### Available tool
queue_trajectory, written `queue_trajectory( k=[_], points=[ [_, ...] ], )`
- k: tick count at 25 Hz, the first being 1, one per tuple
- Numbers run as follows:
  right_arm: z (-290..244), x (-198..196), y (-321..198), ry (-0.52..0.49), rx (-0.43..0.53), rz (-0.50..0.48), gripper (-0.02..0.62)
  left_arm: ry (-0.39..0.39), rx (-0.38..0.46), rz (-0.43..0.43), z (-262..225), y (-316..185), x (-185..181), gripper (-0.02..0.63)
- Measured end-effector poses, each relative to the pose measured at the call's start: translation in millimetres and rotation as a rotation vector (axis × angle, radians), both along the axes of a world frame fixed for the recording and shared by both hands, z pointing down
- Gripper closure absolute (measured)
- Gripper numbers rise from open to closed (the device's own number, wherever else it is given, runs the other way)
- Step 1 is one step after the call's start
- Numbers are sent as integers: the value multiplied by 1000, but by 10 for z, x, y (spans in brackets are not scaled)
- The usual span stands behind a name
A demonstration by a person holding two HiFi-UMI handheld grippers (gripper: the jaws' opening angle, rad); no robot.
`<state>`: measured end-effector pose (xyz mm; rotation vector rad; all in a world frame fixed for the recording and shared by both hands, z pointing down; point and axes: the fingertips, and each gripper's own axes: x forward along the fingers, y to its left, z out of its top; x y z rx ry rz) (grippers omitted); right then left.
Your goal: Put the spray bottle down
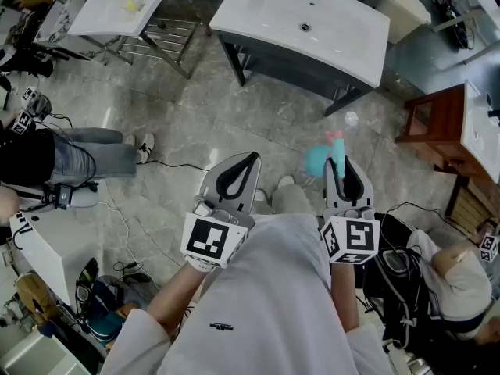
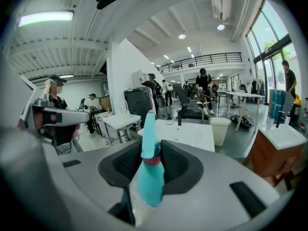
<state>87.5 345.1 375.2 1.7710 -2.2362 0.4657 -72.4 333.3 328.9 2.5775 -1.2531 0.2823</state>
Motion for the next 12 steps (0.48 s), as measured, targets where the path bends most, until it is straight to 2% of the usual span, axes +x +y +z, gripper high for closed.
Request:
queue_trajectory(
  k=[12],
  points=[
    [-227,24,41,-43,61,-51,485,-39,25,-65,-132,266,-24,601]
  ],
)
